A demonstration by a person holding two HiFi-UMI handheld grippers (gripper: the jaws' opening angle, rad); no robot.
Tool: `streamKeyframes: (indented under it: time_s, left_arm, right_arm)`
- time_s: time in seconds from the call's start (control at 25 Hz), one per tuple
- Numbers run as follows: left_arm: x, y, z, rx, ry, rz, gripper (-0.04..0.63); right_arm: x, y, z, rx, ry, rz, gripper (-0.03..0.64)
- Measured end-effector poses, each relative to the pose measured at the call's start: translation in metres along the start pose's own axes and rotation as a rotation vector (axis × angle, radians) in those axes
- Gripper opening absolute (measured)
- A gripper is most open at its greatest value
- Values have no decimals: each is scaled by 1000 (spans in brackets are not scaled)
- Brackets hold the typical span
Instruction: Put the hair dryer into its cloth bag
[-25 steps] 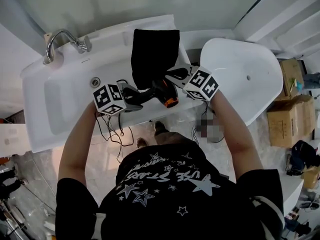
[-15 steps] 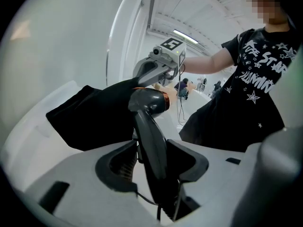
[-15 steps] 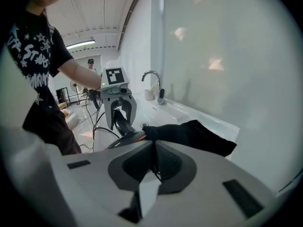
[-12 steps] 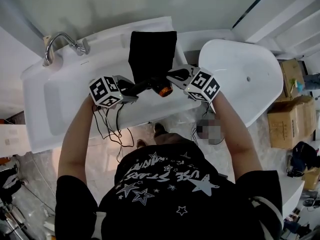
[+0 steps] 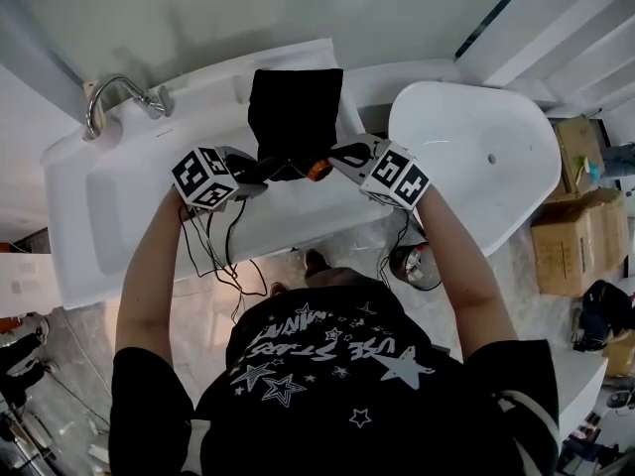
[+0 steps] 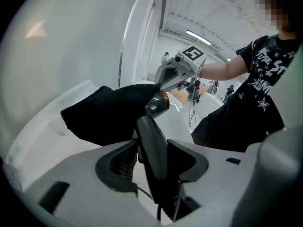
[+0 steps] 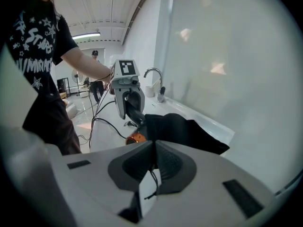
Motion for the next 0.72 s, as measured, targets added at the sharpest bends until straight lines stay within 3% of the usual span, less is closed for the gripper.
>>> streamKeyframes:
  time_s: [0.72]
  left_arm:
    - [25,-25,29,-234,-145,-57,207]
  right_arm:
    - [7,-12,14,-4,-21,-65,20]
Point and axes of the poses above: the fingertips, and each gripper's own axes: x forward along the fingers, z to its left, y out of its underside, the point moved 1 cm from there along -x, backward along the fingers, and after that the axes turned 4 degrees about -y, right-handed, at the moved point
